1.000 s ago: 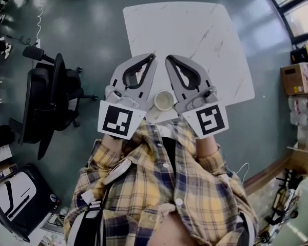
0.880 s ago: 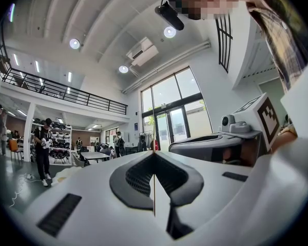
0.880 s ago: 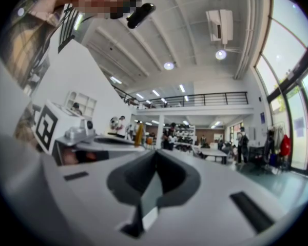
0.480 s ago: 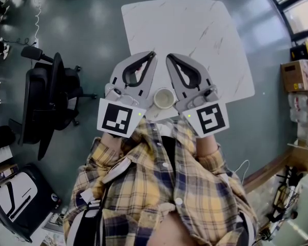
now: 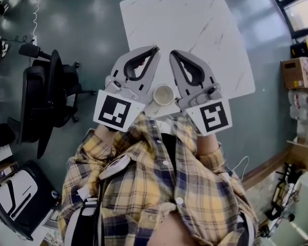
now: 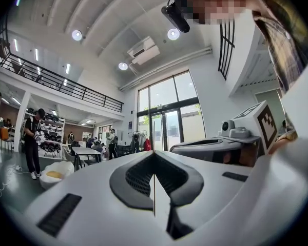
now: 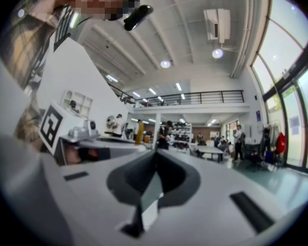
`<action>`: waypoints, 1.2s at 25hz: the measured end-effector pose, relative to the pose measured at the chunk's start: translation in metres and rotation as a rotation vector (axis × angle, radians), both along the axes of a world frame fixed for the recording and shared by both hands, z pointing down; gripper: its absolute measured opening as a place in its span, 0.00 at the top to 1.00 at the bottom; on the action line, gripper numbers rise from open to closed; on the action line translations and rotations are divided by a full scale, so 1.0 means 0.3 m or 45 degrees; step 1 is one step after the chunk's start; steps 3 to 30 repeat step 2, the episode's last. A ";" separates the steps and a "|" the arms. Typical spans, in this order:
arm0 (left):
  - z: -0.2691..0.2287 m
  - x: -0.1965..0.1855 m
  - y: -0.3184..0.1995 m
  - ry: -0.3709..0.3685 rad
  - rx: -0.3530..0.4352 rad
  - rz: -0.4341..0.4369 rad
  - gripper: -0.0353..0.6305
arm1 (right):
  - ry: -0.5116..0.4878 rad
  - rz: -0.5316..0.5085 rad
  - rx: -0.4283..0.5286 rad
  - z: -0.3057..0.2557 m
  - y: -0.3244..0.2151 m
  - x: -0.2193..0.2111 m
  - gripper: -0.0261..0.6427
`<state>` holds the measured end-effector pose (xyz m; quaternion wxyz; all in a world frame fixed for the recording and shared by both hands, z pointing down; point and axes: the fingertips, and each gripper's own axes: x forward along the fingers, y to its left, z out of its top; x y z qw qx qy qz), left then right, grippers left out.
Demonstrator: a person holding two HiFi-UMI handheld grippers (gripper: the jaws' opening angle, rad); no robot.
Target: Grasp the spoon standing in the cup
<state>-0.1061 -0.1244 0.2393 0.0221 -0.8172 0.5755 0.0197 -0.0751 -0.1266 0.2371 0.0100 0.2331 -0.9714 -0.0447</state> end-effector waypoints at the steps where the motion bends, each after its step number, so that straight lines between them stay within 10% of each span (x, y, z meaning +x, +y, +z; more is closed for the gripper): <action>1: -0.004 0.006 -0.004 0.003 0.009 0.014 0.92 | 0.000 0.005 -0.001 0.000 -0.005 0.005 0.91; 30: -0.008 0.012 -0.008 0.006 0.018 0.027 0.92 | 0.000 0.011 -0.003 0.000 -0.011 0.010 0.91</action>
